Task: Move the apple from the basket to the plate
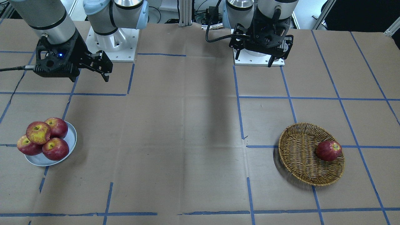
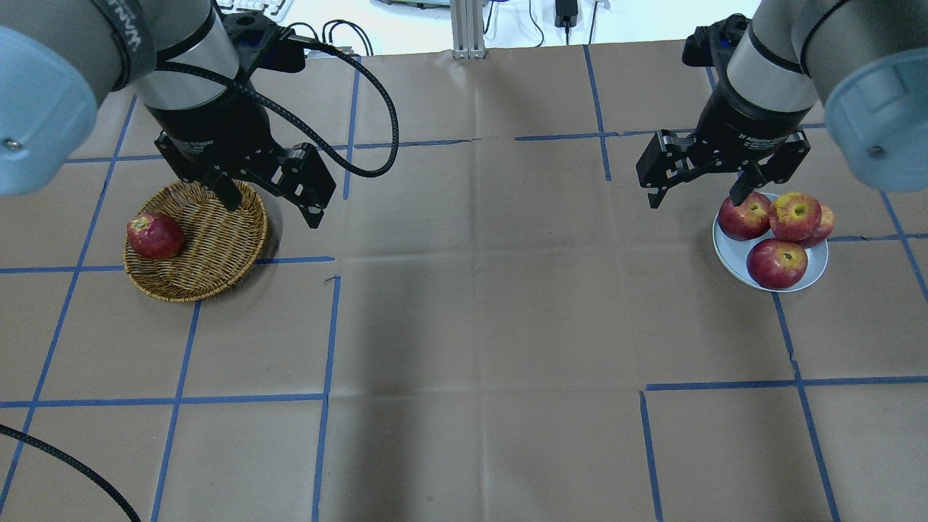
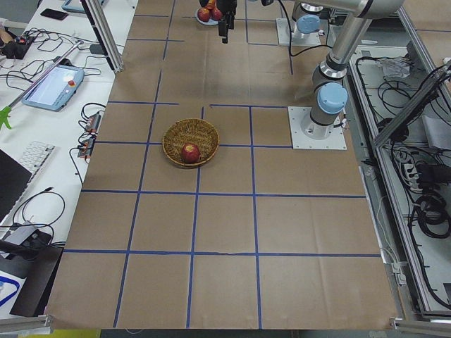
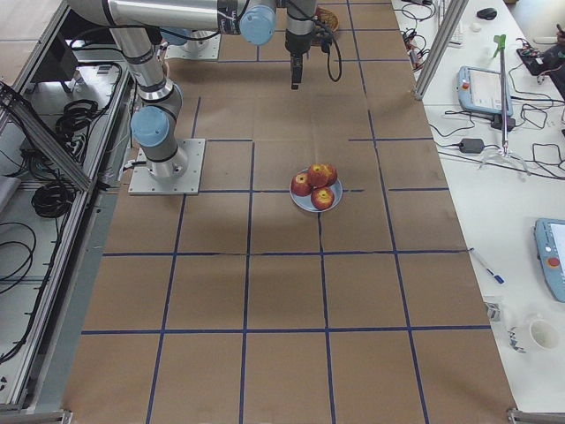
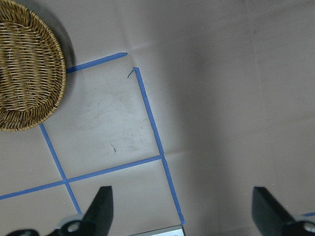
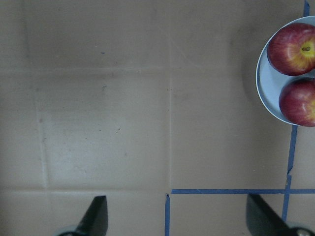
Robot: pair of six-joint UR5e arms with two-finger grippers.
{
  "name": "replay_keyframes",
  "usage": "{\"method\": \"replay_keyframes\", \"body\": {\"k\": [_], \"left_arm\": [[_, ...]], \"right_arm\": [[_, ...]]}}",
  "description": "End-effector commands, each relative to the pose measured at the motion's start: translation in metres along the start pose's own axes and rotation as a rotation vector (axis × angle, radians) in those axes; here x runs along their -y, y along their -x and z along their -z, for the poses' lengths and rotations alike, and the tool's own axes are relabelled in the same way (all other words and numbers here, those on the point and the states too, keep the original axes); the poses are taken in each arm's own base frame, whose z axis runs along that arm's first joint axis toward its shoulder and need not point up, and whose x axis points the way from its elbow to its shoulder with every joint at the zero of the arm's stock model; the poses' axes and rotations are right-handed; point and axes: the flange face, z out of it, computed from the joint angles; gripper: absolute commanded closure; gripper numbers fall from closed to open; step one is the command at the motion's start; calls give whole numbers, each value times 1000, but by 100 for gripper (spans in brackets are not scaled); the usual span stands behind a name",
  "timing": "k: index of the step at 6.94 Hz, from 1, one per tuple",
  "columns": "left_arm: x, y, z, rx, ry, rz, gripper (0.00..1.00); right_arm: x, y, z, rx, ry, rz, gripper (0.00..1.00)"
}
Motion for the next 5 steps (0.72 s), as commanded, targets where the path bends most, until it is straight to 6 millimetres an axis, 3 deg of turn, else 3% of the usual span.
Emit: {"method": "replay_keyframes", "body": {"k": [1, 5], "left_arm": [[0, 0, 0, 0, 0, 0, 1], [0, 0, -1, 0, 2, 0, 1]], "right_arm": [[2, 5, 0, -9, -14, 3, 0], [4, 3, -2, -9, -10, 7, 0]]}}
